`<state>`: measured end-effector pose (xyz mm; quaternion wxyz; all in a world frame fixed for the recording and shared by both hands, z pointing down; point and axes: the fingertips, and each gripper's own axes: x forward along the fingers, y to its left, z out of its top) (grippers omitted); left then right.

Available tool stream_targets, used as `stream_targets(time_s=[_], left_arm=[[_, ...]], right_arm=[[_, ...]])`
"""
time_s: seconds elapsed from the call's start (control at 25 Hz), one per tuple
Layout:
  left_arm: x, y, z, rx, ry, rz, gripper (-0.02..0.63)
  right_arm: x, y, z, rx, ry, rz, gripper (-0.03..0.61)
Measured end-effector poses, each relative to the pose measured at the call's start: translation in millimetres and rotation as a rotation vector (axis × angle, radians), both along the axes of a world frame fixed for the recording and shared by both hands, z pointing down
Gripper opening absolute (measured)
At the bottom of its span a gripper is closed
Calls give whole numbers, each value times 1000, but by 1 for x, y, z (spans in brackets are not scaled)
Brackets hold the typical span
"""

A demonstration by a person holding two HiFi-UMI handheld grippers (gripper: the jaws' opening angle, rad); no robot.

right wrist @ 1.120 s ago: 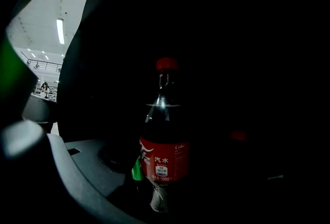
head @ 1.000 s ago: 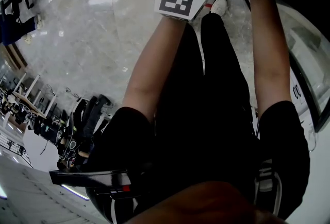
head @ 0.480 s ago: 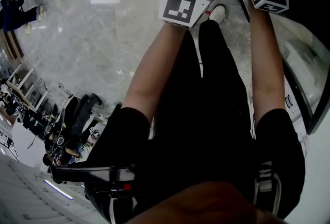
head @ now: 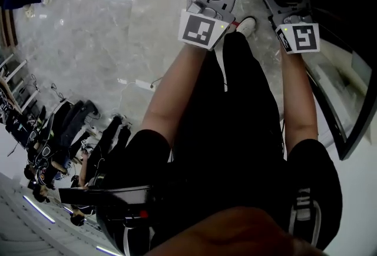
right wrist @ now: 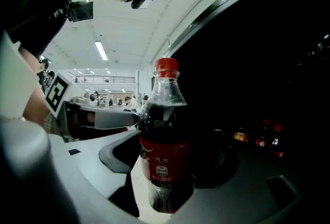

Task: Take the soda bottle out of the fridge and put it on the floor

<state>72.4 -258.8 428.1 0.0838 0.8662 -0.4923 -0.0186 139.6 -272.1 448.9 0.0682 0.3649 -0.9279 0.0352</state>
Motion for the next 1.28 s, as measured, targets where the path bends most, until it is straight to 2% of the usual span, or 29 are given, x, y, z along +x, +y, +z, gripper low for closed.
stream_targets(time_s=[0.2, 0.52, 0.76, 0.96, 1.12, 1.28], left_arm=[[-60, 13, 40, -23, -9, -64, 2], [-160, 52, 127, -71, -23, -142, 2], [-222, 86, 228, -127, -46, -223, 2], [-242, 95, 314, -190, -76, -281, 2], [-243, 93, 389, -241, -81, -288, 2], [-244, 88, 476, -327, -130, -261, 2]], right_arm=[[-65, 28, 43, -55, -1, -120, 314], [-157, 44, 122, -81, 4, -161, 314], [-218, 59, 227, -129, 1, -215, 314], [-242, 70, 327, -181, 34, -271, 314], [-249, 75, 417, -229, 70, -316, 314], [-256, 73, 508, -273, 103, -351, 314]])
